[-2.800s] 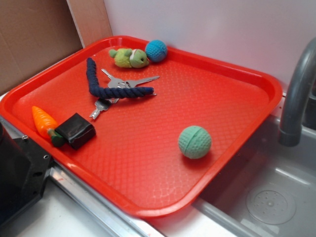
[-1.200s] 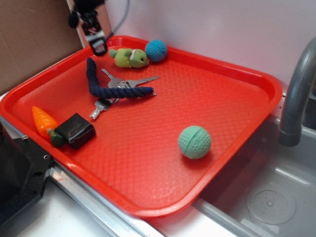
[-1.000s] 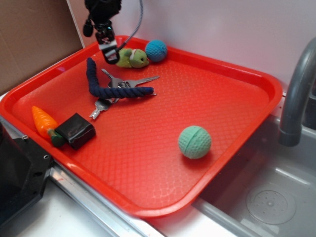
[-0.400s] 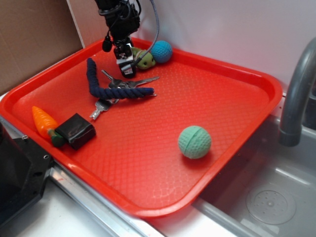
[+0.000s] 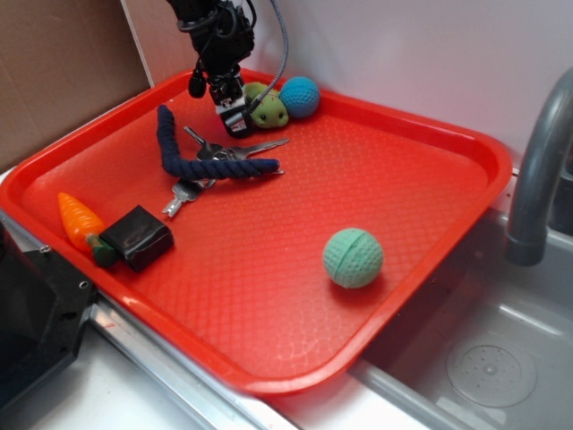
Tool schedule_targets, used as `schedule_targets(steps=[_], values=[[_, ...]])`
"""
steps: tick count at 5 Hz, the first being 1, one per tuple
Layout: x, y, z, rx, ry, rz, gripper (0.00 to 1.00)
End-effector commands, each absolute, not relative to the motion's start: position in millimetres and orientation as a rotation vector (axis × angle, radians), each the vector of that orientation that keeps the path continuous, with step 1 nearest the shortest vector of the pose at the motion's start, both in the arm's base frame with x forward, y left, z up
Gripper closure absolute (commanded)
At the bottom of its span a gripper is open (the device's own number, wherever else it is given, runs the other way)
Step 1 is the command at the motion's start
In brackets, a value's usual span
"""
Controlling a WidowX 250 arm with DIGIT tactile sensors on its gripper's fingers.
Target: Grab the green animal.
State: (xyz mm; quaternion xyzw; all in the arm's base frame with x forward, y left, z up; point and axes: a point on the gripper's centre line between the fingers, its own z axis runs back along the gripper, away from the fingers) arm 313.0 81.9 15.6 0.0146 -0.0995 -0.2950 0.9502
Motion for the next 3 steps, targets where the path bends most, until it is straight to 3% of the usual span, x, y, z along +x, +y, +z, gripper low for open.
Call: schedule_targets(steps=[1, 2, 3], values=[[309.6, 69.3, 54.8, 0.067, -0.292, -0.598, 1.0], [288.2, 56.5, 95.1, 0.082, -0.344, -0.587, 1.0], [274.2, 46.7, 118.4, 0.09, -0.376, -0.621, 1.0]])
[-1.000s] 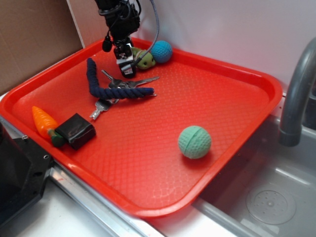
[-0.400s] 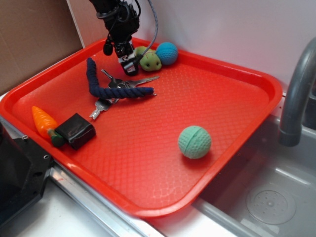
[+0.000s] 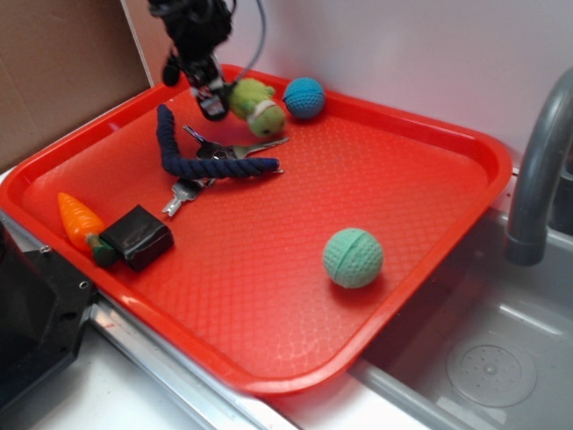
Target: Grab the green animal.
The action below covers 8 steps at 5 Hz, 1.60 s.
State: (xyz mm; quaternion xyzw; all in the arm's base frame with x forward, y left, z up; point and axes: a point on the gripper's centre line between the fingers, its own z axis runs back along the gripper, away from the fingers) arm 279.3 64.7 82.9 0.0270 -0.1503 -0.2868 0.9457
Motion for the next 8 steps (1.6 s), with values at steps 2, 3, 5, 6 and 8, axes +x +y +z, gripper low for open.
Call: schedule_targets(steps=[2, 3, 5, 6, 8], values=[[282.6, 45.5, 109.6, 0.082, -0.313, -0.698, 0.0], [285.6, 45.6, 108.1, 0.088, -0.304, -0.689, 0.0], [289.2, 43.8, 98.3, 0.009, -0.26, -0.791, 0.0], [293.4, 47.7, 99.1, -0.014, -0.273, -0.534, 0.0], [289.4, 75.0, 106.5, -0.151, -0.103, -0.006, 0.0]])
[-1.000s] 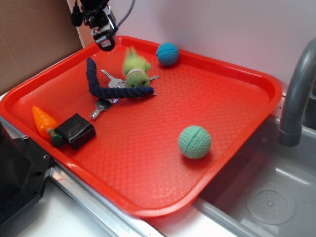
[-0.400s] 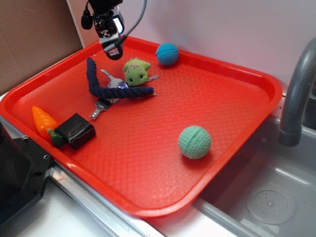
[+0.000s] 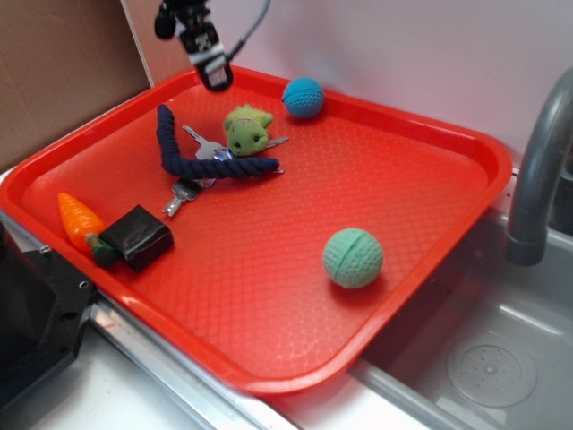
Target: Grab the green animal.
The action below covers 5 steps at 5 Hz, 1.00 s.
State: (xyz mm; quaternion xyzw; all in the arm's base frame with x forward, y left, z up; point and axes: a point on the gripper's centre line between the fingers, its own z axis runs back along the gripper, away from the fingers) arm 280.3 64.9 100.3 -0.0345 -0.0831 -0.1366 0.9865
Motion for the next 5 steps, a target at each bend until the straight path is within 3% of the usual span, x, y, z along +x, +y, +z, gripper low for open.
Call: schedule_targets(steps=[1, 2, 3, 4, 5], values=[[283.4, 65.6, 91.4, -0.166, -0.07, 0.249, 0.0], [268.2, 48.1, 77.9, -0.136, -0.143, 0.494, 0.0], [272.2, 42.5, 57.2, -0.133, -0.122, 0.747, 0.0], [298.2, 39.1, 43.2, -0.077, -0.139, 0.994, 0.0], [308.0, 44.5, 35.4, -0.056, -0.136, 1.244, 0.0]])
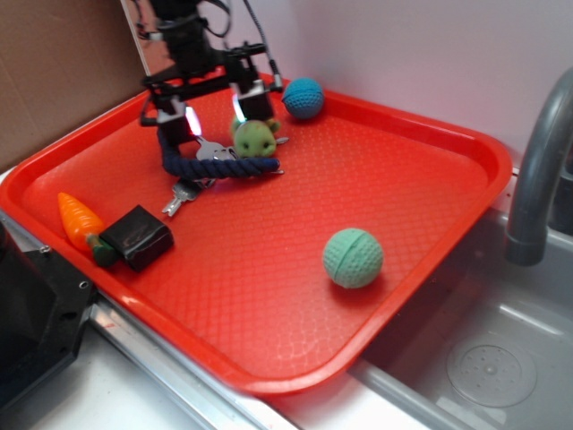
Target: Grab the green animal.
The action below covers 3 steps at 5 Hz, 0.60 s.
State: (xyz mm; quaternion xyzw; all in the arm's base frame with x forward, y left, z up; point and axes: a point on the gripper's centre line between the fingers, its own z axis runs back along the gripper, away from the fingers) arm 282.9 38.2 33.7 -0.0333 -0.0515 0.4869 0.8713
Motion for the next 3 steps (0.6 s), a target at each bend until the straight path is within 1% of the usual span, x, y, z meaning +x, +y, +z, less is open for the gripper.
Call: schedule_targets(steps=[1, 2, 3], values=[[313.1, 51.3, 30.7, -0.04, -0.126, 1.42, 0.0], [308.9, 51.3, 32.4, -0.082, -0.117, 1.365, 0.0], [304.3, 49.7, 33.1, -0.093, -0.15, 1.268, 1.0]])
